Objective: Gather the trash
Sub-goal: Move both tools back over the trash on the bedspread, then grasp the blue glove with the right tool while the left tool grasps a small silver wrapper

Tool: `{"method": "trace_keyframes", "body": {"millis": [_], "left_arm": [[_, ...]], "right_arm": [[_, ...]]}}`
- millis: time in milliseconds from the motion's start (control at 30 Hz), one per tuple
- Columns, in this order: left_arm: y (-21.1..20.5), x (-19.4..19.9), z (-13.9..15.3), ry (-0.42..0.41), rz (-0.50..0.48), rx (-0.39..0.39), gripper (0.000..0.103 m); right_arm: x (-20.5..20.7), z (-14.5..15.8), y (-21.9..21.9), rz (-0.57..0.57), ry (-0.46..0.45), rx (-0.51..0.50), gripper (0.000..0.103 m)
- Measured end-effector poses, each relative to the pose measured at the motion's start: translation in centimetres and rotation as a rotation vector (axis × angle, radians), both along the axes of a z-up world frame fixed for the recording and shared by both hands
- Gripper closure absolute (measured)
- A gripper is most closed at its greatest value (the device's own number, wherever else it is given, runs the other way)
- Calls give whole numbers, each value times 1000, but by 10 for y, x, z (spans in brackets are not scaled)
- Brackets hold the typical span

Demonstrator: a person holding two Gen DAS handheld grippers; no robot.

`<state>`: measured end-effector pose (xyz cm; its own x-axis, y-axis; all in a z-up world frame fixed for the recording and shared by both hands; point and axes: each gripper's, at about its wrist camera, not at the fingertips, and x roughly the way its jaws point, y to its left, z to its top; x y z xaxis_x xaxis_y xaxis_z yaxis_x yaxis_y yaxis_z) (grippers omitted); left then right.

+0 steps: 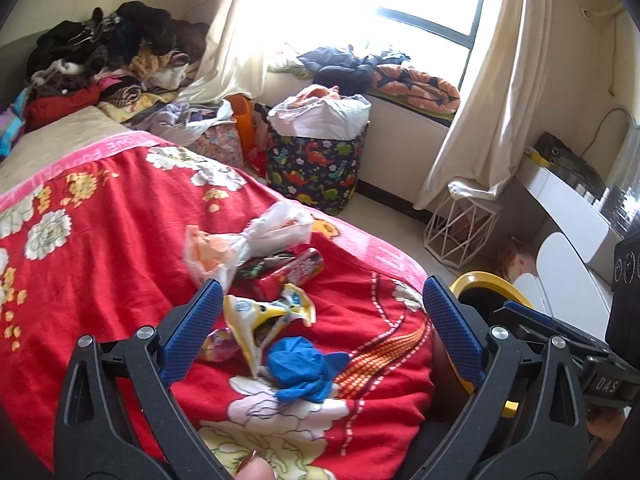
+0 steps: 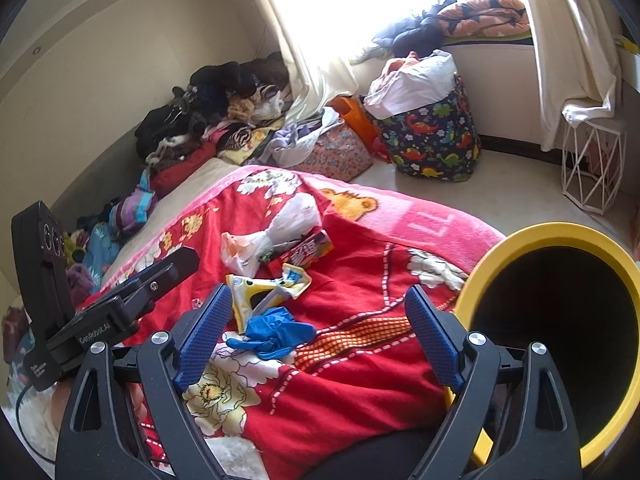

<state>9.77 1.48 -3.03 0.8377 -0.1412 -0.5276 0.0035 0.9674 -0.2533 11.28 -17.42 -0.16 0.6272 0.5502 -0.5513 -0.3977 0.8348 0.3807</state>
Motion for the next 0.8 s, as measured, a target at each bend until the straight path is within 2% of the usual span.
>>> {"method": "trace_keyframes", "body": {"millis": [433,800], "left_arm": [[35,2,-14,39,71,-31,11],[71,6,-45,118,145,-101,11]], "right_arm": [[7,-14,46,97,19,-50,18],[19,-39,76,173,75,-99,18]]}}
